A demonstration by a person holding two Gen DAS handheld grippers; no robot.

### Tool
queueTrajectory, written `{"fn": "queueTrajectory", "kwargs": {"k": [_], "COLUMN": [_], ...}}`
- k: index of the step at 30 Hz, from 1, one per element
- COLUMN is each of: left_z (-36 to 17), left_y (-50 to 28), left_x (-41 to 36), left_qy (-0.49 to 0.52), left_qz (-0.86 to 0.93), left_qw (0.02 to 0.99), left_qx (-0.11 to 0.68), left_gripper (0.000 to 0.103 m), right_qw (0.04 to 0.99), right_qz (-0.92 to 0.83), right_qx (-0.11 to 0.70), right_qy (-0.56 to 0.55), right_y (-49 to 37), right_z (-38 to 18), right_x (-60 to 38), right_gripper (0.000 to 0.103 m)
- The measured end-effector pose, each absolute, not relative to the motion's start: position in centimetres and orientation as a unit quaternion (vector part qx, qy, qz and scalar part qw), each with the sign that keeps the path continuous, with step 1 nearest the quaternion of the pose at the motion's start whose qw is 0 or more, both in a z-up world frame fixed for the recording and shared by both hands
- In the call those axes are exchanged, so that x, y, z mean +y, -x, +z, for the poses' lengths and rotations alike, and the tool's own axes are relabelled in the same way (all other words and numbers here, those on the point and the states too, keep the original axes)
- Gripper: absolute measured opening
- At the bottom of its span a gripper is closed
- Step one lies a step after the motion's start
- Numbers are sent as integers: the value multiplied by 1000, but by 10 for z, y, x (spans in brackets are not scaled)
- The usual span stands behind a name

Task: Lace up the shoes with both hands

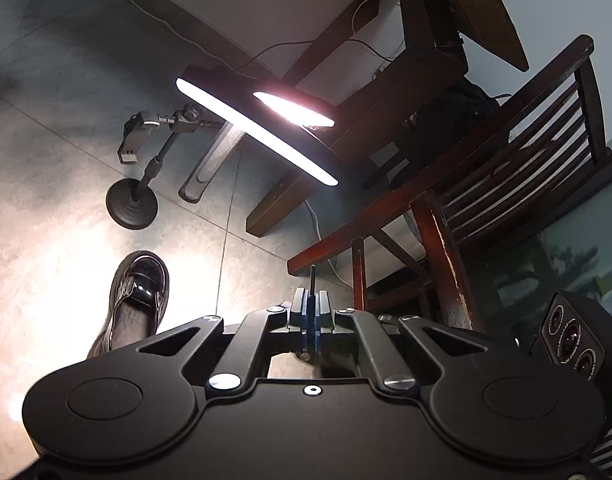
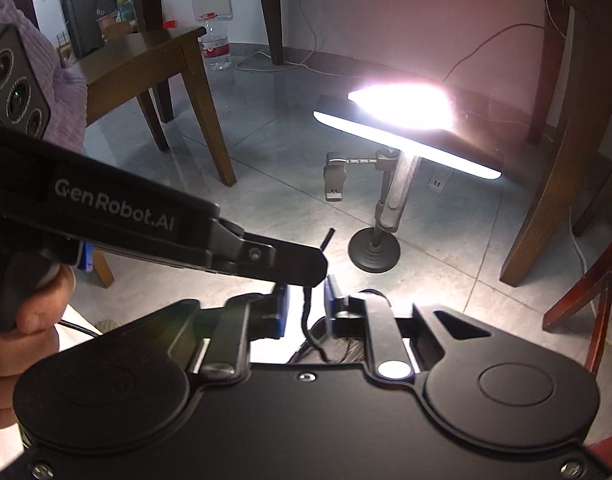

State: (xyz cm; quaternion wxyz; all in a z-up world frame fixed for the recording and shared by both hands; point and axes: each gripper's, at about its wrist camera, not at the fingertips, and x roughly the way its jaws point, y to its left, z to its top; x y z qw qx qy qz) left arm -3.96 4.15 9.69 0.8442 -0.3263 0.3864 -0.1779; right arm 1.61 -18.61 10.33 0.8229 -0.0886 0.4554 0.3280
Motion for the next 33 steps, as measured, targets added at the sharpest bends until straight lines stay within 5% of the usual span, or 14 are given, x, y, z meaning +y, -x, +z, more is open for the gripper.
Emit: {"fn": "queueTrajectory", "kwargs": {"k": [13,16,17,18,27,33], "left_z": [90,85,84,84,74,53], "left_y": [29,19,18,18,17,14], "left_x": [40,42,43,45,13,9], "left_qy": [321,309,296,286,57,8], "left_qz": [-181,-172,-163,-156,-119,-114], "left_qw": [826,813,817,823,849,821], "left_qx": [427,462,467,466,511,560], "left_gripper": [7,39,64,77,79,79], "right_qw": [820,817,816,816,811,804], "right_qz": [302,299,296,292,281,288], "right_qx": [473,474,473,474,478,484], "right_qy": [117,138,150,158,189,192], "right_y": [-18,-17,-17,-18,-19,-17], "right_z": [95,90,87,83,73,70], "right_x": [-180,-178,-179,-180,-192,-197], "right_gripper": [3,3,3,3,3,3]}}
